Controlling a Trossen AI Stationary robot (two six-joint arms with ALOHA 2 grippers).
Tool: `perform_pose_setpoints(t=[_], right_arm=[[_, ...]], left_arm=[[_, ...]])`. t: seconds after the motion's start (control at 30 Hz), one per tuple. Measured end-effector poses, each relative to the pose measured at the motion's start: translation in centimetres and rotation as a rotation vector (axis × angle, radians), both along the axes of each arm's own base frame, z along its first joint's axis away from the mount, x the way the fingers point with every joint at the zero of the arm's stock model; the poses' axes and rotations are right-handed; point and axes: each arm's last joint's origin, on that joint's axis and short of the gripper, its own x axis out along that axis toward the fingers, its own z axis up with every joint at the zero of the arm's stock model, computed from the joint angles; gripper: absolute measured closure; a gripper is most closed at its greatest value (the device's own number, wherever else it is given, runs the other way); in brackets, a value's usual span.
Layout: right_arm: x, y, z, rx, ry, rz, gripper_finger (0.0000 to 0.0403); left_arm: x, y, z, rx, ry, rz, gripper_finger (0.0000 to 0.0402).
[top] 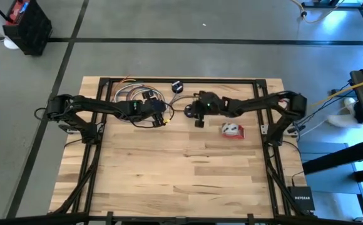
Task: Coil cords
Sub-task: Move the tape to the upper right corner of the table
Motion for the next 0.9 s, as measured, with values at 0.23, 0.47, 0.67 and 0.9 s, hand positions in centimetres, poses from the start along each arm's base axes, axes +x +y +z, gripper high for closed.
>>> perform_pose_setpoints(t=[0.23,0.47,0.67,0.9], right_arm=[[0.1,-2.2,-2.1,0.104,-0.024,-0.011,0.0260],[-1.1,0.2,2.2,0.123,0.132,0.023,0.0260],[-5.5,7.0,6.3,0.213,0.435,-0.017,0.0260],[-8.9,12.0,6.0,0.096,0.649,-0.138,0.0260]], left_arm=[[0.0,0.0,0.0,-0.001,-0.005,0.002,0.0247],[0.3,-0.9,0.1,0.003,-0.018,-0.031,0.0247],[0.5,-1.8,0.1,0.000,-0.019,-0.060,0.0247],[0.6,-1.9,0.1,-0.010,-0.036,-0.051,0.0247]])
